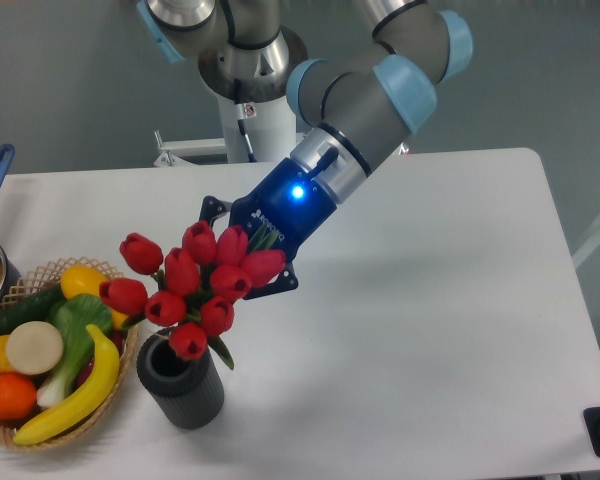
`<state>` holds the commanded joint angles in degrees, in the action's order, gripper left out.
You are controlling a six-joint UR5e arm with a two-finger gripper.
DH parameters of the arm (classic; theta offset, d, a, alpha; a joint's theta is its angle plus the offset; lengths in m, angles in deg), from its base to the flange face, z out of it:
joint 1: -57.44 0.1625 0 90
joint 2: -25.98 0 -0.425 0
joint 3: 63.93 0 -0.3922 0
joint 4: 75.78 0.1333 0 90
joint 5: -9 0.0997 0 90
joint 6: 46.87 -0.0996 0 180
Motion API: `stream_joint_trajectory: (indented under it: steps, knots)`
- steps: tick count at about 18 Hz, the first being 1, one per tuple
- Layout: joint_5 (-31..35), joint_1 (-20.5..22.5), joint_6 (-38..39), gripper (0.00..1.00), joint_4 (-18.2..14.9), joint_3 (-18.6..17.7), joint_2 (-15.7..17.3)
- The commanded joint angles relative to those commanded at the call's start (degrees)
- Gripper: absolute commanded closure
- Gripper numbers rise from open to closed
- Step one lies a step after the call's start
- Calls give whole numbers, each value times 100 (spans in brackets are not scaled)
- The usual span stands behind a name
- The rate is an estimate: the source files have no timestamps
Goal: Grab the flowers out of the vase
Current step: 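Lift the gripped tulips up out of the black vase, then carry the tulips away from the vase over the open table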
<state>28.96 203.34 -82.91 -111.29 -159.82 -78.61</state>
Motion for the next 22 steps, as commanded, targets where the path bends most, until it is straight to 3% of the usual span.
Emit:
stream_joint_trajectory:
  steps: [13, 17, 19, 22]
  knots:
    - [-264, 342, 123, 100, 0, 273, 44]
    - [-211, 719, -454, 100, -9, 282, 36]
    - [-19, 948, -1034, 100, -26, 281, -17]
    - [1147, 1326, -1606, 100, -35, 246, -35]
